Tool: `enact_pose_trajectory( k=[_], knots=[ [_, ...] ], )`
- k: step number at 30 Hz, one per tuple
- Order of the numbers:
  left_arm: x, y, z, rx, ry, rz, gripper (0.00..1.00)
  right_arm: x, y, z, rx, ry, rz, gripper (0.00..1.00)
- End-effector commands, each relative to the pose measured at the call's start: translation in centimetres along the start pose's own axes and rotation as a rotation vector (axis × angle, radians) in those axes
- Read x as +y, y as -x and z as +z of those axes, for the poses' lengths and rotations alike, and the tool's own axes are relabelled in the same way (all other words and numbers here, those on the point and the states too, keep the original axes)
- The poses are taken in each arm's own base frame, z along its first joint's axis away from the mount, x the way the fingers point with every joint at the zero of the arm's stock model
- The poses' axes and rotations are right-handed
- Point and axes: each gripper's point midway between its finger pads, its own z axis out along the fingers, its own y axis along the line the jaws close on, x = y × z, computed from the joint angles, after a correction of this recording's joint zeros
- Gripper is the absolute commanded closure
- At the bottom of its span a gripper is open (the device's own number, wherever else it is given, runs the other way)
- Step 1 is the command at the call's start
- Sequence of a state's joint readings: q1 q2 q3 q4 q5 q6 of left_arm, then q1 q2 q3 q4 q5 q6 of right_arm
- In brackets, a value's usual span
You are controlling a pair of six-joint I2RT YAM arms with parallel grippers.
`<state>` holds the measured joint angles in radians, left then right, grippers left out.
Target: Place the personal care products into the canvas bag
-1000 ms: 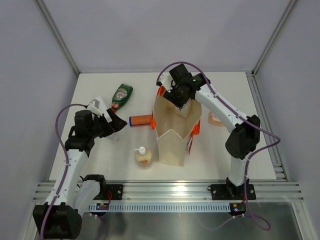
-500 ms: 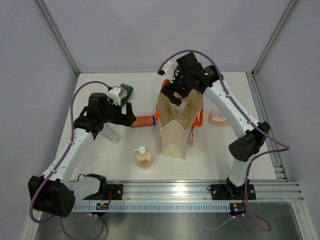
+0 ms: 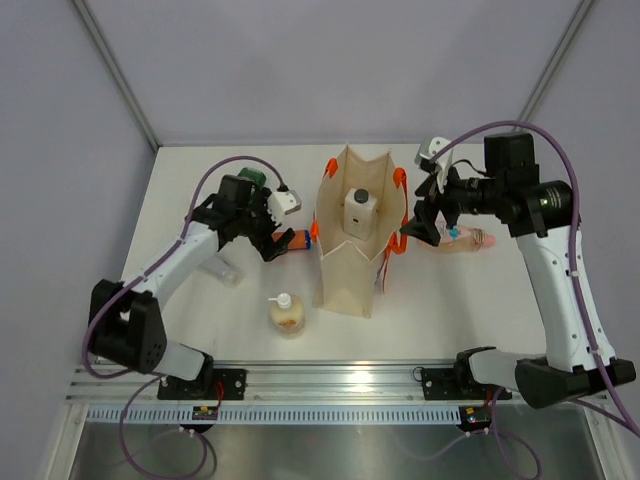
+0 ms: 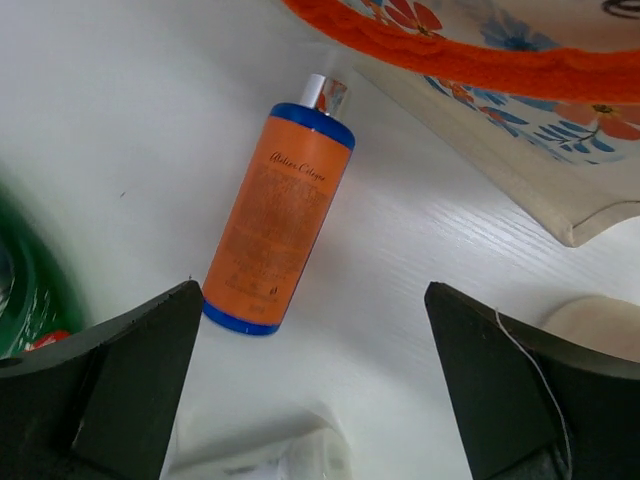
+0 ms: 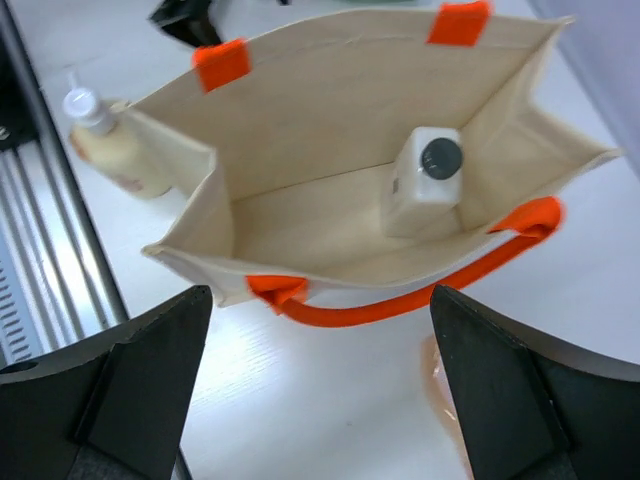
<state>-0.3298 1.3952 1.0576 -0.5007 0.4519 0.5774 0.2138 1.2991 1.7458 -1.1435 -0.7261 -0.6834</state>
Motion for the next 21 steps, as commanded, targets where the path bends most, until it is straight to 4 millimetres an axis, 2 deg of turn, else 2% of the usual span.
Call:
enact_pose_trajectory(
  k=[1,2,3,6,7,9,13,16,20,21],
  knots=[
    [0.6,1.0,2.6,0.028,-0.048,0.164,0.02,2.6,-2.0,1.2,-0.069,0.116,-0.073,0.0],
    [1.4,1.5,3.1,0.03,-0.033,0.178,0.02,3.1,-1.9,0.7,-0.087,0.105,-0.087,0.0],
    [2.0,0.8,4.5,0.051,-0.031,0.17,0.02,3.3,-2.3,0.7,-0.087,0.105,-0.08,0.01],
    [4.3,0.6,5.9,0.094,0.029,0.173,0.04,3.8,-3.8,0.9,-0.08,0.098,-0.053,0.01],
    [4.4,-0.3,7.0,0.123,0.016,0.165,0.04,3.9,-4.4,1.0,-0.078,0.094,-0.044,0.0],
    [4.7,-0.8,7.7,0.145,0.014,0.16,0.05,3.8,-5.0,0.9,-0.075,0.078,-0.033,0.01],
    [4.4,-4.0,9.6,0.238,-0.004,0.131,0.09,3.4,-5.7,0.7,-0.078,0.051,-0.01,0.01],
    [4.0,-4.8,10.5,0.259,-0.005,0.111,0.15,3.3,-5.7,0.6,-0.096,0.051,0.012,0.01],
    [4.3,-6.2,11.5,0.324,0.029,0.08,0.27,3.3,-5.8,0.6,-0.111,0.052,0.038,0.01],
    [4.8,-6.4,11.4,0.342,0.06,0.061,0.41,3.4,-5.7,0.4,-0.117,0.046,0.036,0.0]
  ],
)
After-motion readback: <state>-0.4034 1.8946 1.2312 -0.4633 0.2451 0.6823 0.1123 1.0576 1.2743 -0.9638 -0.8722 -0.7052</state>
